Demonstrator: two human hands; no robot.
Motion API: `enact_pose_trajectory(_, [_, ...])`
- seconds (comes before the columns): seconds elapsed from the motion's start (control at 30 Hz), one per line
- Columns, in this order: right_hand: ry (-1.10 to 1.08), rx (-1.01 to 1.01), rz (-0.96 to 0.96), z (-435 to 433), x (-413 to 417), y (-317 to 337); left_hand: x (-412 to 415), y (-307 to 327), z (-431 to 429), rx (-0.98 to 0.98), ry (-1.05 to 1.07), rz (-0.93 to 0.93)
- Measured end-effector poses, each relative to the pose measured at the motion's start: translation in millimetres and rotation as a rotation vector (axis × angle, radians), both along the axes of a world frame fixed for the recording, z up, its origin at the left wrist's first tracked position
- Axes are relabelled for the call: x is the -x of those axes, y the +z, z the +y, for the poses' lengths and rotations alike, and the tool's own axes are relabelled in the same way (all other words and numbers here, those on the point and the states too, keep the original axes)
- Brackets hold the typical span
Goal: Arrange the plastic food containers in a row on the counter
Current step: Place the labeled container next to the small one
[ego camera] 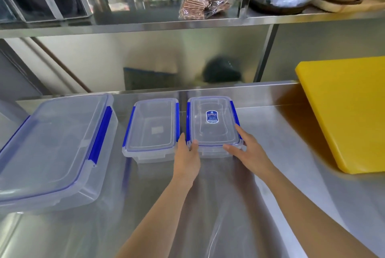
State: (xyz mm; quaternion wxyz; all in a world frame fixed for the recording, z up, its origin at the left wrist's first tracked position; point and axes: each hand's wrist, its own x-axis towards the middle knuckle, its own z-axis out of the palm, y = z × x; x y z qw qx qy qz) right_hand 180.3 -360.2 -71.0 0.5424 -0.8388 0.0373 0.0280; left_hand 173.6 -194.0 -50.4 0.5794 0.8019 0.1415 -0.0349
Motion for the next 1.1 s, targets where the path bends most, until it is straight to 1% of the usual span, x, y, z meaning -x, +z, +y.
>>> enact_pose_trajectory(0.03, [-0.001,-0.008,0.010,-2,-2,-3,-2,2,-3,0.027,0.025,0.018])
enact_pose_trajectory(0.17, [-0.021,-0.022,0.009,-22,-1,-2,-2,-3,-25,0.012,0.038,-0.032])
enact_pose_trajectory(0.33, [-0.207,-0.014,-0.020,-72,2,1,-8,-15,-81,0.057,-0.036,-0.008])
enact_pose_trajectory(0.43, [-0.213,-0.017,-0.036,-107,2,7,-15,-17,-117,0.068,-0.069,0.027])
enact_pose_trajectory(0.6, [-0.242,-0.004,-0.043,-148,4,9,-20,-16,-160,-0.005,-0.128,0.018])
enact_pose_trajectory(0.73, [-0.322,0.117,0.015,-163,3,6,-21,-14,-174,-0.054,-0.195,0.024])
enact_pose_trajectory(0.8, [-0.347,0.224,0.060,-165,1,3,-19,-9,-170,-0.112,-0.249,0.019])
enact_pose_trajectory(0.87, [-0.402,0.441,0.126,-158,-5,3,-19,-1,-157,-0.195,-0.257,-0.028])
enact_pose_trajectory(0.9, [-0.453,0.528,0.122,-149,-8,7,-19,6,-145,-0.241,-0.232,-0.059])
enact_pose_trajectory(0.93, [-0.497,0.571,0.081,-136,-9,12,-19,13,-130,-0.288,-0.192,-0.106])
enact_pose_trajectory(1.0, [-0.532,0.591,-0.098,-103,-9,26,-23,24,-92,-0.391,-0.089,-0.207])
enact_pose_trajectory(1.07, [-0.429,0.560,-0.260,-66,-10,31,-32,30,-45,-0.483,0.047,-0.246])
enact_pose_trajectory(1.1, [-0.329,0.508,-0.275,-45,-12,33,-36,32,-21,-0.512,0.119,-0.234])
